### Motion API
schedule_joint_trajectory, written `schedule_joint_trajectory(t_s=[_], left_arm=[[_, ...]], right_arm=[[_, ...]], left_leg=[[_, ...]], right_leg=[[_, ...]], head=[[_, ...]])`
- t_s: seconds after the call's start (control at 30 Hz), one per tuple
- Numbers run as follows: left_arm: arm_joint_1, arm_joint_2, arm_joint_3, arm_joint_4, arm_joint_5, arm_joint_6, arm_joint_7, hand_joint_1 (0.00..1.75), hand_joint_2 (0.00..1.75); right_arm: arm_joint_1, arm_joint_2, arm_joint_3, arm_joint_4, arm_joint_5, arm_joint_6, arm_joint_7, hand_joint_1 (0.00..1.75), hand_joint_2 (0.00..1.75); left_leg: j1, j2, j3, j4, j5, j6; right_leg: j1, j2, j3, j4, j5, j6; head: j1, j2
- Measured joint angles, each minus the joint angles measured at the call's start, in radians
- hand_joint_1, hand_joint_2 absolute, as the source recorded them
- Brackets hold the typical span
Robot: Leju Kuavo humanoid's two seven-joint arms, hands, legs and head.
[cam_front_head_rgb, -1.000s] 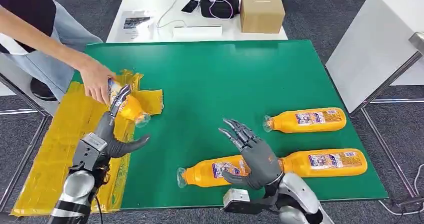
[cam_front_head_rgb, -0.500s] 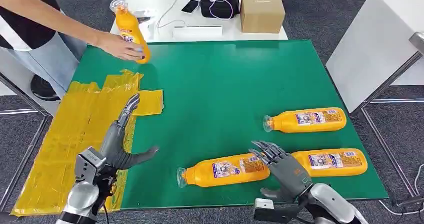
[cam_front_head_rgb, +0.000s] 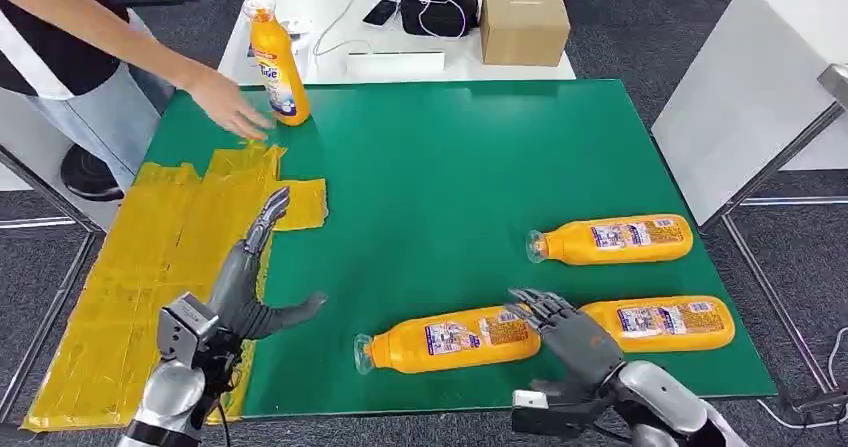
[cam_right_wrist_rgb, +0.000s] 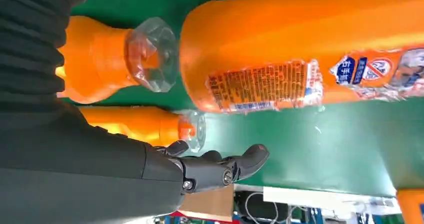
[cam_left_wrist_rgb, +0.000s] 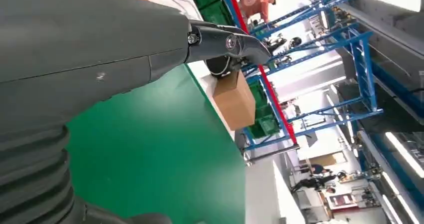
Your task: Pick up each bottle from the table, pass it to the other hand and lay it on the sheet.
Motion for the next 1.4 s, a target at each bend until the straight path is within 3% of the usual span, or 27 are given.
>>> schedule_joint_trajectory(t_s=[0.43, 0.73, 0.83, 0.87, 0.9, 0.93, 0.97, 1.0, 1.27, 1.4], left_arm=[[-0.019, -0.014, -0.022, 0.019, 0.015, -0.005, 0.004, 0.00, 1.75], [-0.019, -0.014, -0.026, 0.026, 0.024, -0.006, 0.006, 0.00, 1.75], [-0.019, -0.014, -0.027, 0.026, 0.027, -0.006, 0.007, 0.00, 1.75], [-0.019, -0.014, -0.026, 0.026, 0.028, -0.006, 0.008, 0.00, 1.75], [-0.019, -0.014, -0.026, 0.026, 0.028, -0.006, 0.009, 0.00, 1.75], [-0.018, -0.014, -0.026, 0.026, 0.028, -0.006, 0.010, 0.00, 1.75], [-0.017, -0.014, -0.026, 0.026, 0.028, -0.005, 0.010, 0.00, 1.75], [-0.015, -0.014, -0.026, 0.026, 0.028, -0.005, 0.010, 0.00, 1.75], [0.000, -0.014, -0.025, 0.026, 0.023, -0.003, 0.016, 0.00, 1.75], [0.002, -0.014, -0.024, 0.026, 0.022, -0.003, 0.017, 0.00, 1.75]], right_arm=[[-0.159, 0.139, 0.172, 0.184, 0.006, -0.003, 0.003, 0.00, 1.75], [-0.199, 0.174, 0.225, 0.235, 0.004, -0.003, 0.019, 0.00, 1.75], [-0.224, 0.177, 0.249, 0.259, 0.019, 0.000, 0.067, 0.00, 1.75], [-0.231, 0.177, 0.255, 0.266, 0.031, -0.001, 0.084, 0.07, 1.75], [-0.240, 0.177, 0.261, 0.273, 0.053, -0.003, 0.105, 0.87, 1.75], [-0.249, 0.178, 0.270, 0.283, 0.076, -0.005, 0.127, 1.43, 1.75], [-0.258, 0.179, 0.278, 0.292, 0.096, -0.006, 0.148, 1.54, 1.75], [-0.265, 0.180, 0.287, 0.301, 0.118, -0.009, 0.167, 1.61, 1.75], [-0.308, 0.191, 0.328, 0.361, 0.225, -0.018, 0.241, 1.57, 1.75], [-0.322, 0.197, 0.343, 0.378, 0.269, -0.021, 0.260, 1.71, 1.75]], left_leg=[[0.000, 0.000, 0.000, 0.000, 0.000, 0.000], [0.000, 0.000, 0.000, 0.000, 0.000, 0.000], [0.000, 0.000, 0.000, 0.000, 0.000, 0.000], [0.000, 0.000, 0.000, 0.000, 0.000, 0.000], [0.000, 0.000, 0.000, 0.000, 0.000, 0.000], [0.000, 0.000, 0.000, 0.000, 0.000, 0.000], [0.000, 0.000, 0.000, 0.000, 0.000, 0.000], [0.000, 0.000, 0.000, 0.000, 0.000, 0.000], [0.000, 0.000, 0.001, 0.000, 0.000, 0.000], [0.000, 0.000, 0.002, 0.000, 0.000, 0.000]], right_leg=[[0.001, 0.000, 0.000, 0.000, 0.000, 0.000], [0.001, 0.000, 0.000, 0.000, 0.000, 0.000], [0.001, 0.000, 0.000, 0.000, 0.000, 0.000], [0.001, 0.000, 0.000, 0.000, 0.000, 0.000], [0.001, 0.000, 0.000, 0.000, 0.000, 0.000], [0.001, 0.000, 0.000, 0.001, 0.000, 0.000], [0.001, 0.000, 0.000, 0.000, 0.000, 0.000], [0.001, 0.000, 0.000, 0.000, 0.000, 0.000], [0.001, 0.000, 0.002, 0.000, 0.000, 0.000], [0.001, 0.000, 0.002, 0.000, 0.000, 0.000]], head=[[0.000, 0.000], [0.000, 0.000], [0.000, 0.000], [0.000, 0.000], [0.000, 0.000], [0.000, 0.000], [0.000, 0.000], [0.000, 0.000], [0.000, 0.000], [0.000, 0.000]])
